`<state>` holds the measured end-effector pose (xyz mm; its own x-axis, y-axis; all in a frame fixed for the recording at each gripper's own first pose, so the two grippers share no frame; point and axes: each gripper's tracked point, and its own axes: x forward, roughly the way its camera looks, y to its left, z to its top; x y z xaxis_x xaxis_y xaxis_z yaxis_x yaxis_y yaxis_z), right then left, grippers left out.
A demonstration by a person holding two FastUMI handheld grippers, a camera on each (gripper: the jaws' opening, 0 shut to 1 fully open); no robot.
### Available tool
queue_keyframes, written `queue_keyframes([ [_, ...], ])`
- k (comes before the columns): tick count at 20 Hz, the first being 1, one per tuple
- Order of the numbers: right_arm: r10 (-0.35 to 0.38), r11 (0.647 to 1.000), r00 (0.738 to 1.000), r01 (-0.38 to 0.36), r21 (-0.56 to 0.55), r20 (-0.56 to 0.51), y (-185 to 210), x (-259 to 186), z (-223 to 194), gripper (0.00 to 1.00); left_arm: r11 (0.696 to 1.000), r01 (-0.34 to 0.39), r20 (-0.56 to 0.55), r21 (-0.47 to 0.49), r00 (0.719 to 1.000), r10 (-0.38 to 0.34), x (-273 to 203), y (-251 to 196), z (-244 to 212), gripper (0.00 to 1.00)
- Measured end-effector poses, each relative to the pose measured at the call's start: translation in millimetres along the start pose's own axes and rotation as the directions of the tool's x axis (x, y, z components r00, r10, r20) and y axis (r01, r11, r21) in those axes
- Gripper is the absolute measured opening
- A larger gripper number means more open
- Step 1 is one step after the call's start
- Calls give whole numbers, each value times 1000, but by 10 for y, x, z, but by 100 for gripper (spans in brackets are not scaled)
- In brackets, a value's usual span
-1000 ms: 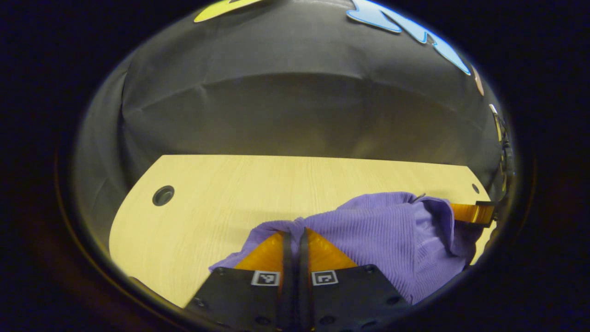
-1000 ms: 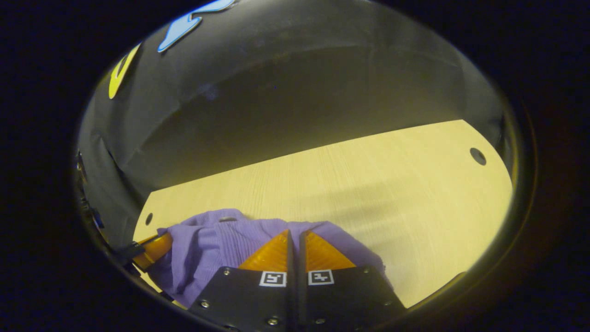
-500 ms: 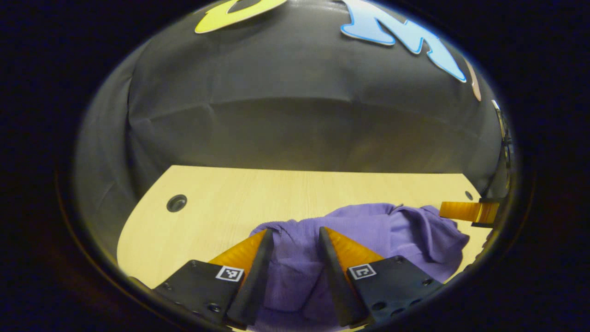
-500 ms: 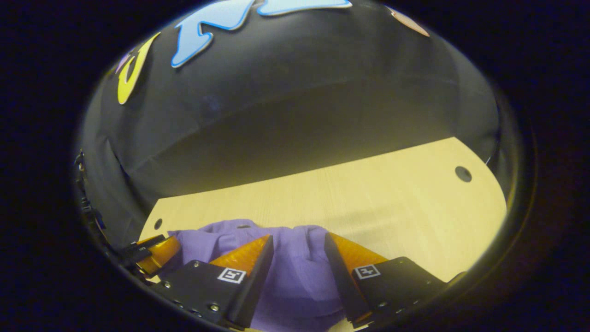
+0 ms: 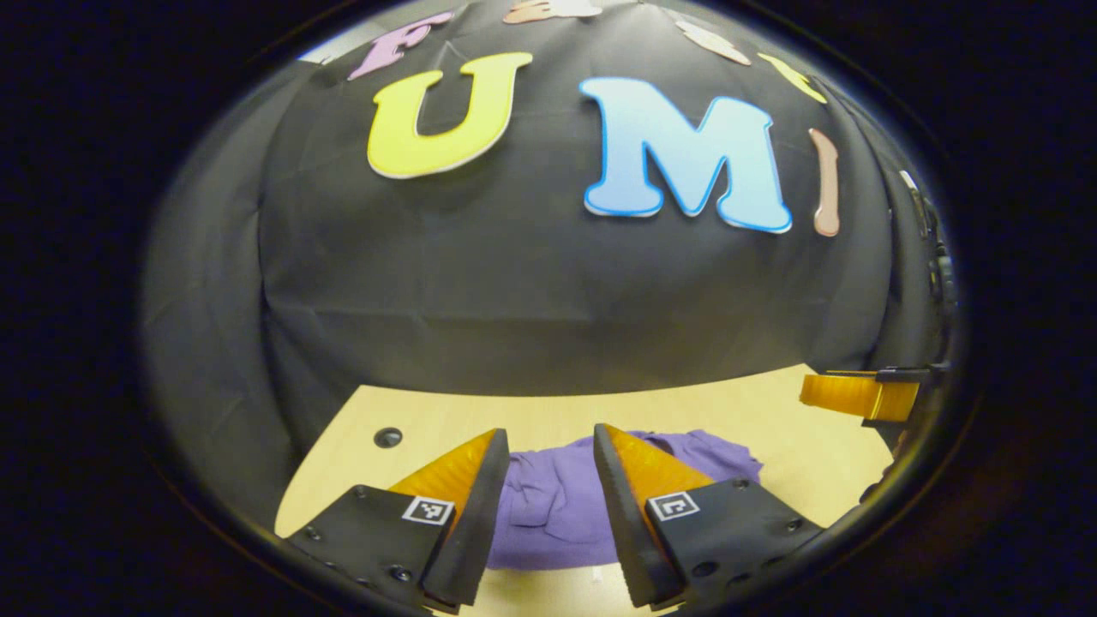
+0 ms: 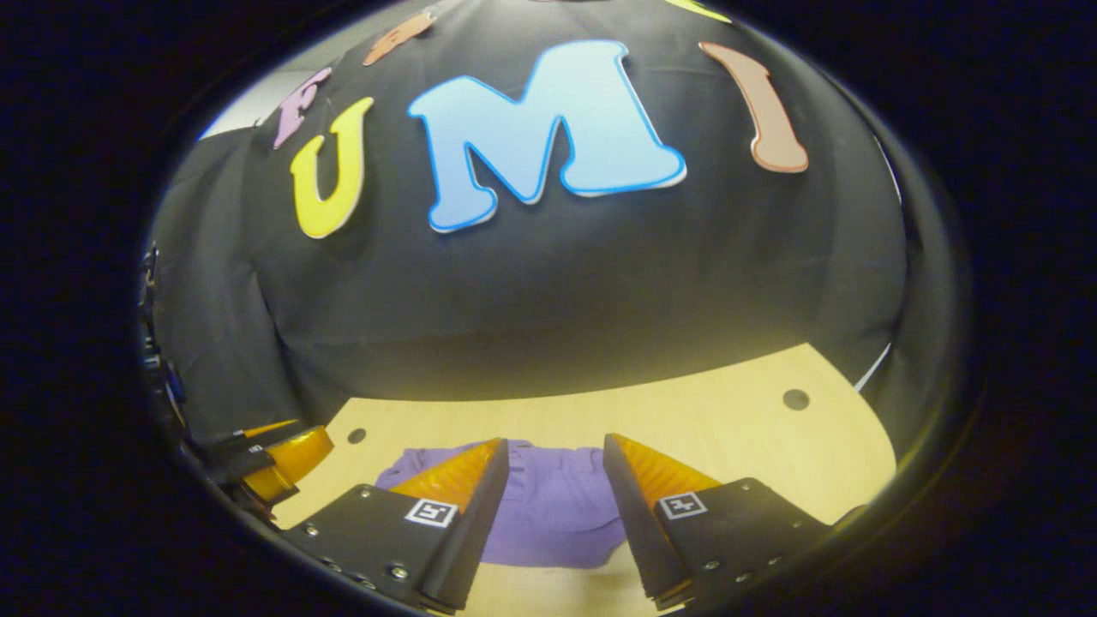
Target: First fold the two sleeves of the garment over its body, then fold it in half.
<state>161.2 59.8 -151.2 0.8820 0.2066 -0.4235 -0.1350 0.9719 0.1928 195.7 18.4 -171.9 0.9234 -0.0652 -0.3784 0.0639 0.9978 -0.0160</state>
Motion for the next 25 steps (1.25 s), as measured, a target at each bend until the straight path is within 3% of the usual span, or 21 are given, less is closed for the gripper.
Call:
queue_keyframes([
  [6,14,998,996,-9,-55,83,235,-1047,68,70,1000,20,57,19,998,-21,-1008,-214,152,69],
  [12,6,999,996,-1,-55,91,324,-1701,-300,70,999,33,72,41,997,-36,-1735,-326,-51,70],
  [16,-5,998,997,10,-59,81,280,-1927,-495,70,997,52,87,51,995,-57,-2095,-371,-178,65],
  [18,-15,998,997,20,-55,79,251,-2001,-535,70,997,61,87,49,994,-65,-2186,-375,-208,68],
  [25,-47,998,993,51,-34,111,208,-2066,-462,70,996,65,98,53,993,-70,-2185,-336,-151,68],
])
